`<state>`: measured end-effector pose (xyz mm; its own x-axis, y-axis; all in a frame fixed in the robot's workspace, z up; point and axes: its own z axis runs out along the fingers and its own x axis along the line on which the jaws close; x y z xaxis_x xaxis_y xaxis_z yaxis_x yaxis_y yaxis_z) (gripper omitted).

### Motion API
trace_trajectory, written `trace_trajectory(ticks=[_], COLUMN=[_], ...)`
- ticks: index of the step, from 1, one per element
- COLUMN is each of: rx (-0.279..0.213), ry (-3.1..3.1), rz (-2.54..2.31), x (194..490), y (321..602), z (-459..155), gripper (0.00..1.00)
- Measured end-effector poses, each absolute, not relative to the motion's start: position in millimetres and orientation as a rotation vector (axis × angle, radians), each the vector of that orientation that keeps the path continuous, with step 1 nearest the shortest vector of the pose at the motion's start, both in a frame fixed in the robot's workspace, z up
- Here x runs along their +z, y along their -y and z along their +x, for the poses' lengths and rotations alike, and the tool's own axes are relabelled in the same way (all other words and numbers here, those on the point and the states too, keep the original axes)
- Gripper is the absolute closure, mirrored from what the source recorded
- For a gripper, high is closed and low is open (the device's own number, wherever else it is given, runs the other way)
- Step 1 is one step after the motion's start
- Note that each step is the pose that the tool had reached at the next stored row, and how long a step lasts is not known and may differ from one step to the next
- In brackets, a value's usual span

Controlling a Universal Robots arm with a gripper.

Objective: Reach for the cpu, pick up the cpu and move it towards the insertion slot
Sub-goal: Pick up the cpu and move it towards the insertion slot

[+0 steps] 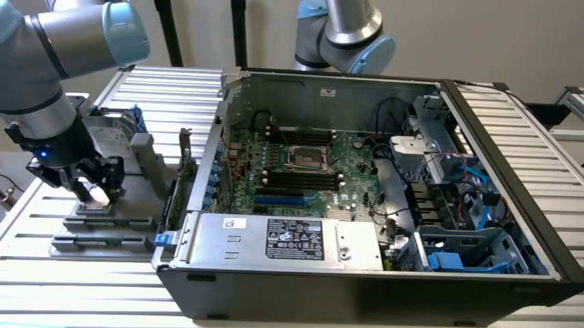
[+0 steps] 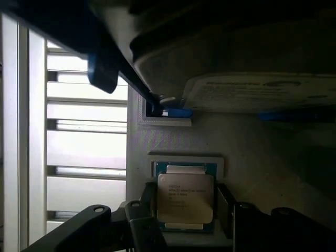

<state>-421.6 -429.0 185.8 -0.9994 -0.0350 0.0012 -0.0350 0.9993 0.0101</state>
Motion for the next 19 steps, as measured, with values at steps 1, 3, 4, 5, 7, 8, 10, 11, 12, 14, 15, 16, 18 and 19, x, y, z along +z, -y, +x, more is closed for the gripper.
trace_trajectory(ticks=[1,3,4,5,7,8,10,11,12,14,15,16,18,19], rx=[-0.016,-0.016,-0.016,-0.016,-0.016,-0.016,-0.016,-0.016,-0.016,-0.016,-0.016,-0.016,-0.016,-0.016], ry=[3.14,3.139,3.139,3.14,3.14,3.14,3.14,3.14,3.14,3.14,3.14,3.14,3.14,3.14], rz=[0.055,0.055,0.055,0.055,0.055,0.055,0.055,0.055,0.055,0.055,0.055,0.055,0.055,0.055], x=[186,186,186,186,186,186,187,189,191,198,202,207,216,220], y=[429,429,429,429,429,429,429,429,429,429,429,429,429,429], z=[-422,-422,-422,-422,-422,-422,-422,-422,-422,-422,-422,-422,-421,-421], gripper=[0.44,0.45,0.45,0.45,0.45,0.45,0.45,0.45,0.45,0.45,0.45,0.45,0.45,0.45])
